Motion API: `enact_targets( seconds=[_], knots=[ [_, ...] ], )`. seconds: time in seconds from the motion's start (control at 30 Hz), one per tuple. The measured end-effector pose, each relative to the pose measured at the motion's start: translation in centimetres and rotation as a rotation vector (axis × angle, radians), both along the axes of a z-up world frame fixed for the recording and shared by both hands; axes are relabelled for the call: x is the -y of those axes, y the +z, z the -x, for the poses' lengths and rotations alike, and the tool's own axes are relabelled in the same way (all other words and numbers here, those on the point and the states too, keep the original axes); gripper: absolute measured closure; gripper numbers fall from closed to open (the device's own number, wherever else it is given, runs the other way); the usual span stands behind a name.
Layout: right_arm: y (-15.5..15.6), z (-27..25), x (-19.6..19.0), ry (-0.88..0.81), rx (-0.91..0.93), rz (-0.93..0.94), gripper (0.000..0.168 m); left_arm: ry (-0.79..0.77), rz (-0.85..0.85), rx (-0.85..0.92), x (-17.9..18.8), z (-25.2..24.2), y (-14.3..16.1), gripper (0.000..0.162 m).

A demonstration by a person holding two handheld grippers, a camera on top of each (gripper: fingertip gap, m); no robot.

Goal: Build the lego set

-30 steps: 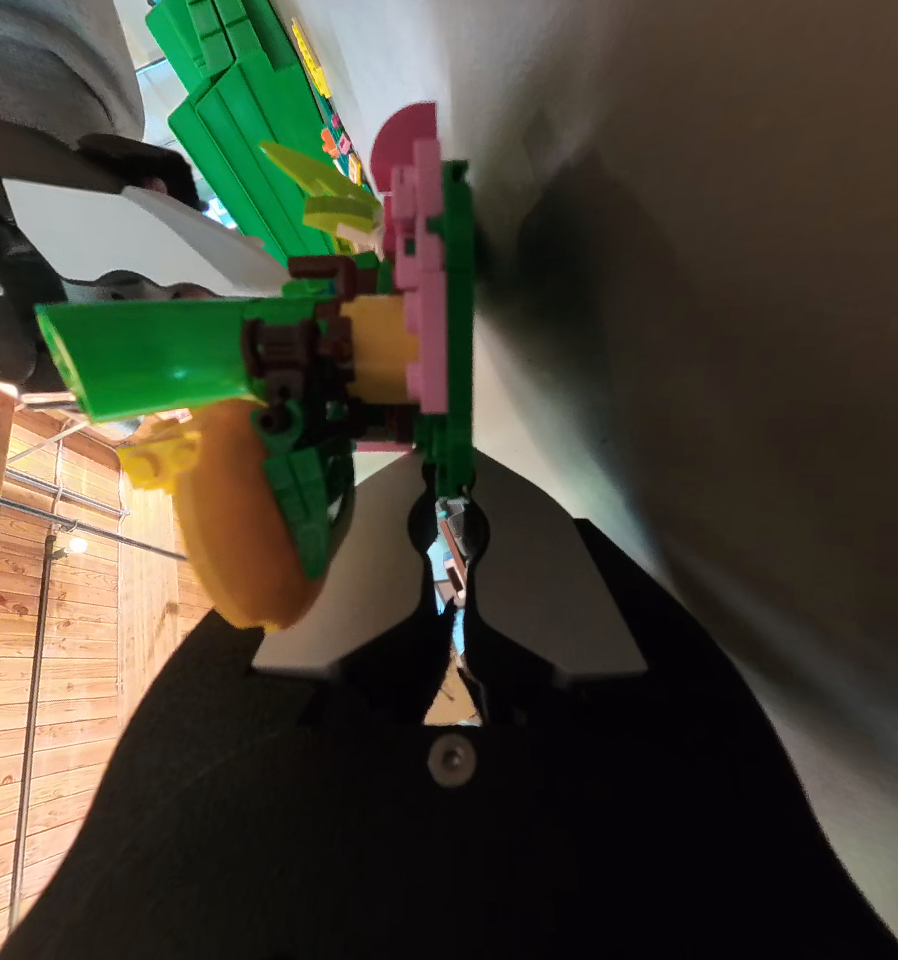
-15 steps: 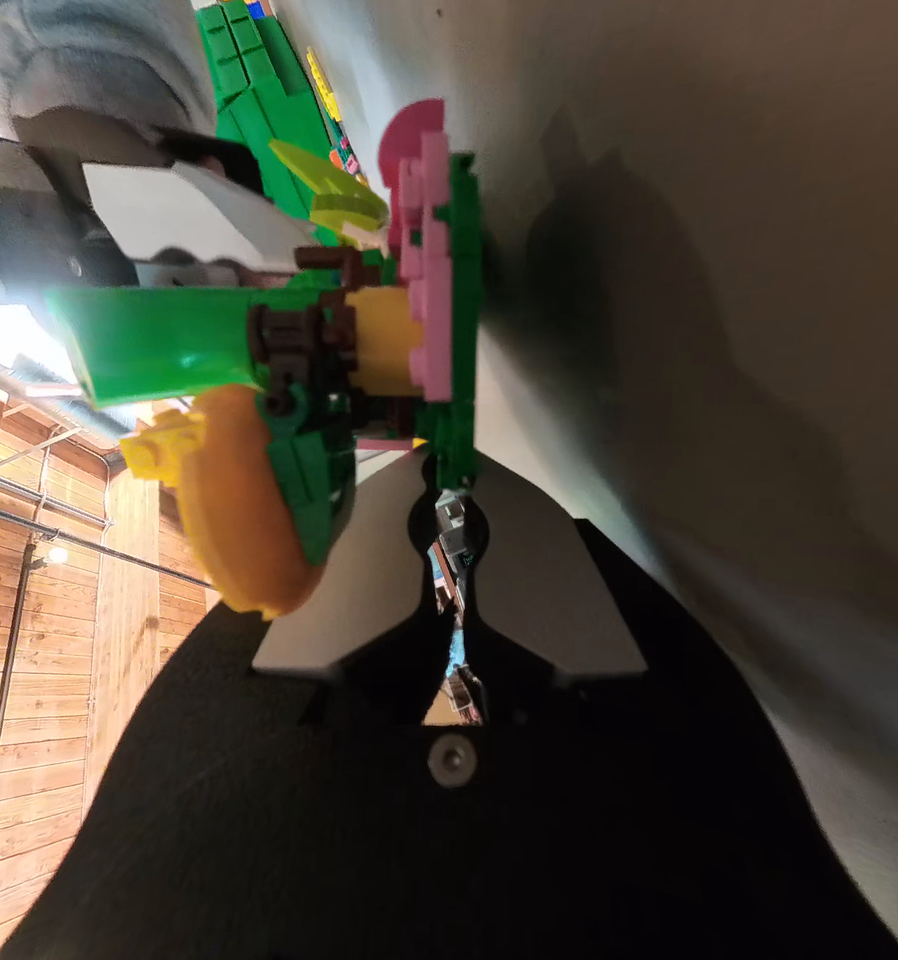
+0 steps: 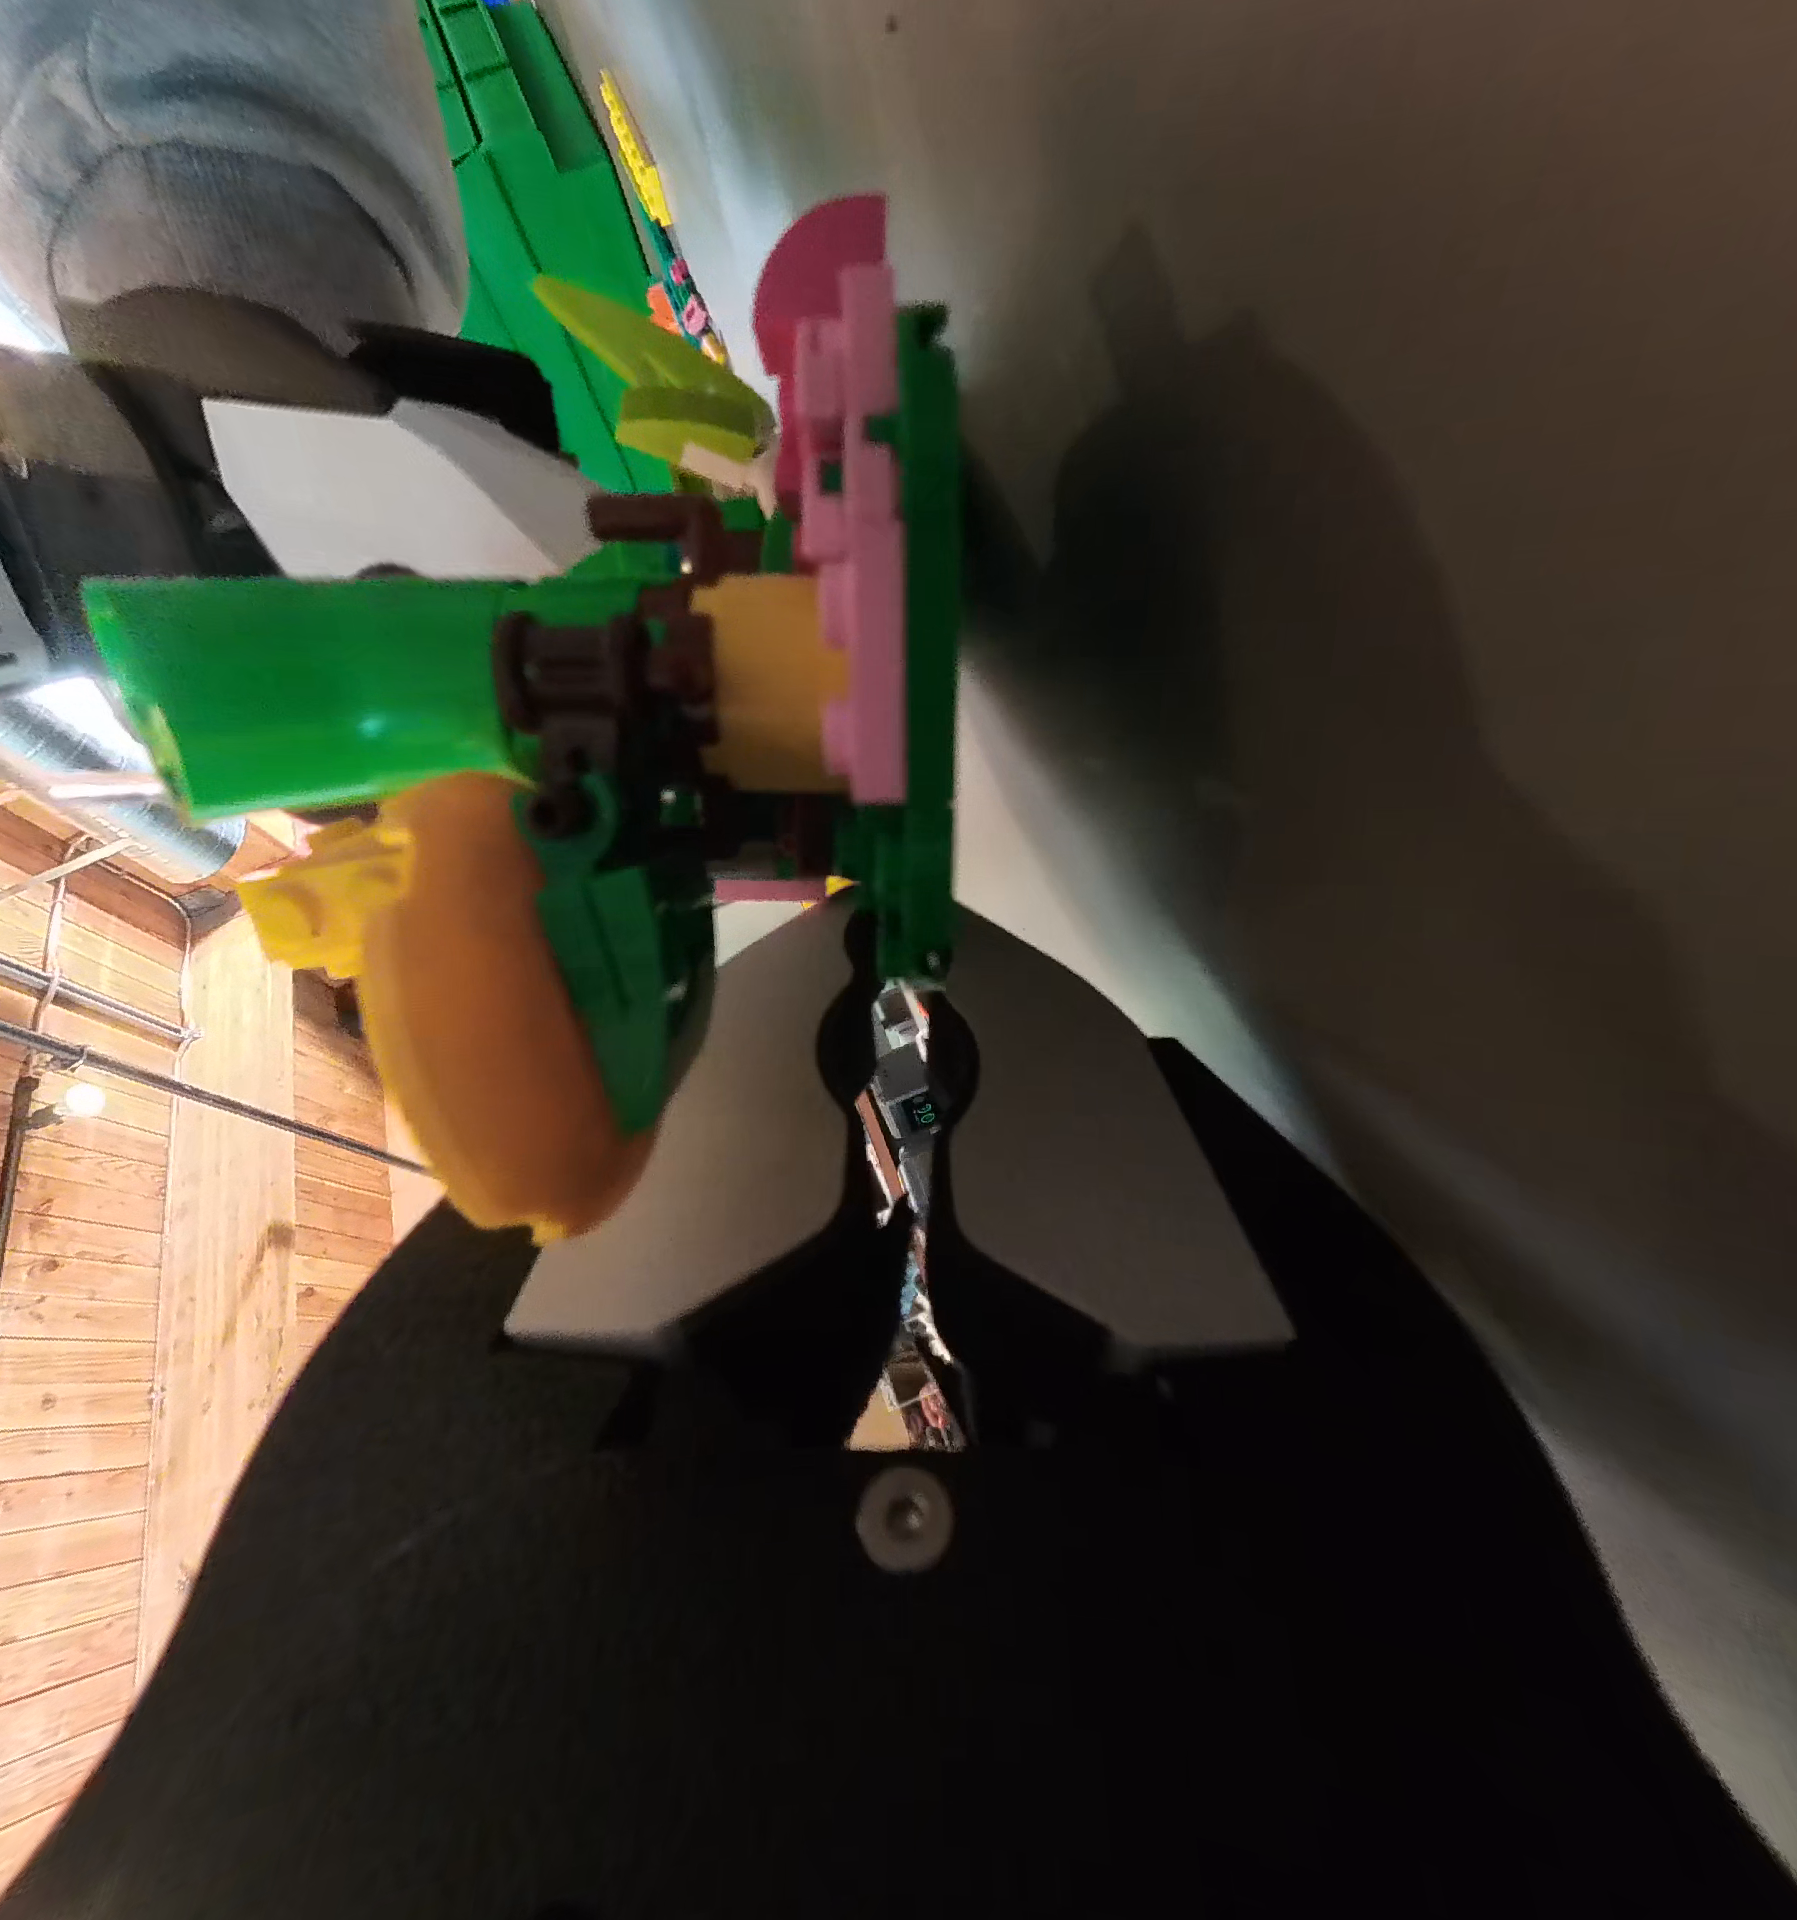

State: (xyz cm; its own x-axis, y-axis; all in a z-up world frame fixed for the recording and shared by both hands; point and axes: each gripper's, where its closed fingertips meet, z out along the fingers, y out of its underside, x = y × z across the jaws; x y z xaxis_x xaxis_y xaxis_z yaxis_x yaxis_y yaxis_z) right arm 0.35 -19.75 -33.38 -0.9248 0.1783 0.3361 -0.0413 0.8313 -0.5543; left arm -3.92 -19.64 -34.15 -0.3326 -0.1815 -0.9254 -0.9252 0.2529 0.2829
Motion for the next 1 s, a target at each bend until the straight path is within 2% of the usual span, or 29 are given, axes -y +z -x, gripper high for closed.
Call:
enact_targets(
  seconds=[0.03,0.13,0.2,0.33,0.43,0.57,0.77,0.9,1.0],
  knots=[
    [0.4,0.1,-0.2,-0.018,0.001,0.026,0.168,-0.004,-0.001,0.003,0.0,0.0,0.0,0.158],
    [1.5,-0.1,-0.9,-0.079,0.052,0.134,0.152,-0.024,0.018,0.064,0.0,-0.1,-0.1,0.158],
    [2.2,-0.2,-1.2,-0.105,0.068,0.23,0.14,-0.037,0.084,0.191,0.2,-0.2,-0.5,0.158],
    [3.7,-0.1,-0.9,-0.129,0.085,0.501,0.139,-0.056,0.12,0.379,0.0,-0.5,0.3,0.158],
    [5.2,0.0,-1.0,-0.124,0.134,0.718,0.146,-0.083,0.153,0.522,0.0,-0.7,1.2,0.158],
    [6.1,-0.1,-1.4,-0.1,0.221,0.912,0.148,-0.123,0.208,0.576,0.3,-1.2,0.7,0.157],
    [4.5,-1.1,-0.8,-0.058,0.361,0.886,0.148,-0.131,0.254,0.528,0.3,-1.6,-0.6,0.157],
    [2.7,-1.6,-0.8,-0.073,0.382,0.74,0.15,-0.124,0.255,0.498,0.3,-1.5,-0.8,0.157],
    [2.3,-1.6,-0.5,-0.073,0.365,0.704,0.153,-0.121,0.262,0.467,0.2,-1.6,-1.0,0.157]
  ],
)
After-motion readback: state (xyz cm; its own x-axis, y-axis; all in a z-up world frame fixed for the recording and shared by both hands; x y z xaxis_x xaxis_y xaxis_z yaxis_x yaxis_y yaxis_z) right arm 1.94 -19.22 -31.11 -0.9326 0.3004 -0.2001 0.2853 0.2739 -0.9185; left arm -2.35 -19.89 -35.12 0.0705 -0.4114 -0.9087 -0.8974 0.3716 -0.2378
